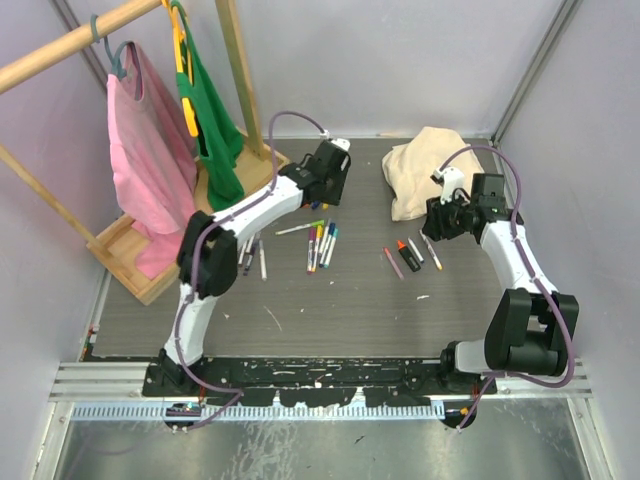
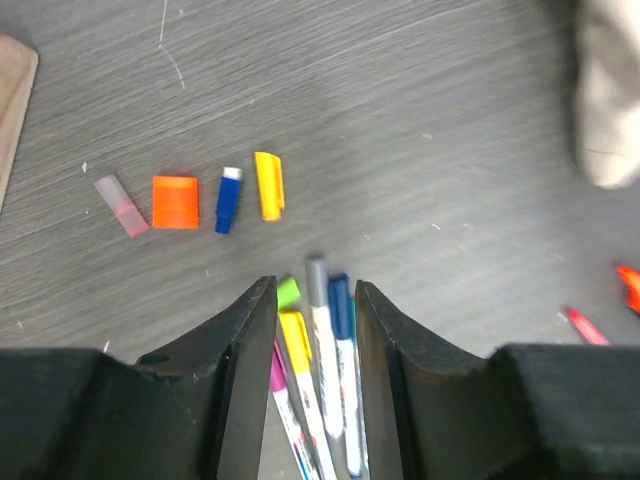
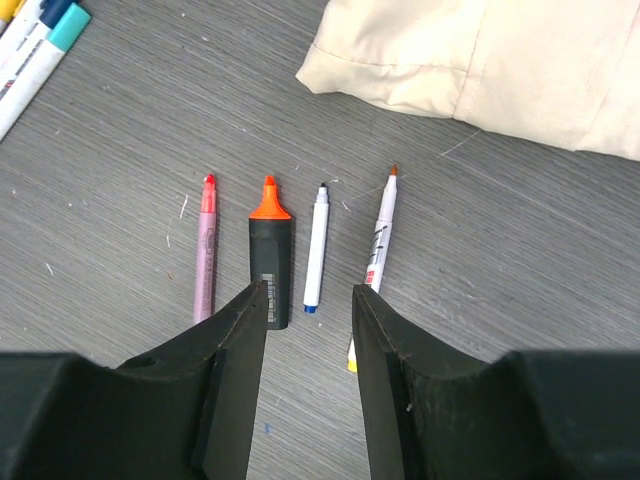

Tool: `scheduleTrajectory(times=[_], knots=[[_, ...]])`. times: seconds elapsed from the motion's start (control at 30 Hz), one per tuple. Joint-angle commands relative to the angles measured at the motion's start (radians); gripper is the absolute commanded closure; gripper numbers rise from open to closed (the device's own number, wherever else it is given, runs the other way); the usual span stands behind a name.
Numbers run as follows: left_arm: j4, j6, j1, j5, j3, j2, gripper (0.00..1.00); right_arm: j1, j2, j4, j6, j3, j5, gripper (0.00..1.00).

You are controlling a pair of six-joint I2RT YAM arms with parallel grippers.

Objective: Open the pen caps
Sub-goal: Place the pen cap at the center of the board, then pick up the pen from the center of the board.

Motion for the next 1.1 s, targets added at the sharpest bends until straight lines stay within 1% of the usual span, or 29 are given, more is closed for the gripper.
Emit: scheduleTrajectory(times=[0.0,0.03,0.1,0.2,0.27,0.37,0.5,0.6,0.7,0.87,0.97,1.07], knots=[[0.227,0.032,-0.01,0.091,-0.244,-0.279,0.61,-0.006,-0.054,0.006,-0.03,0.008,-0.057,0.55],[0.27,0.035,-0.011,0.116,-0.297,-0.328,0.61,-0.005,-0.059,0.004,-0.034,0.007,-0.066,0.55],[0.371,0.039,-0.011,0.155,-0.474,-0.433,0.61,-0.005,-0.067,-0.002,-0.042,0.006,-0.089,0.55],[0.519,0.039,-0.011,0.188,-0.686,-0.573,0.59,-0.006,-0.082,-0.013,-0.058,0.003,-0.133,0.55],[0.585,0.038,-0.012,0.201,-0.805,-0.669,0.56,-0.005,-0.095,-0.021,-0.069,0.003,-0.156,0.54],[0.664,0.033,-0.009,0.204,-0.967,-0.771,0.52,-0.005,-0.111,-0.039,-0.088,0.007,-0.182,0.54],[0.789,0.005,0.001,0.204,-1.173,-0.876,0.4,-0.005,-0.145,-0.042,-0.098,-0.003,-0.224,0.54],[0.889,-0.053,0.022,0.228,-1.285,-0.92,0.27,-0.005,-0.157,-0.046,-0.106,-0.004,-0.245,0.54],[0.955,-0.112,0.06,0.286,-1.344,-0.926,0.19,-0.006,-0.157,-0.053,-0.112,-0.001,-0.25,0.54],[0.962,-0.149,0.08,0.342,-1.342,-0.87,0.17,-0.005,-0.154,-0.06,-0.118,0.001,-0.256,0.54],[0.907,-0.163,0.079,0.331,-1.301,-0.818,0.17,-0.006,-0.154,-0.062,-0.119,0.001,-0.257,0.54],[0.782,-0.177,0.08,0.267,-1.224,-0.746,0.21,-0.005,-0.149,-0.062,-0.122,0.001,-0.258,0.54]])
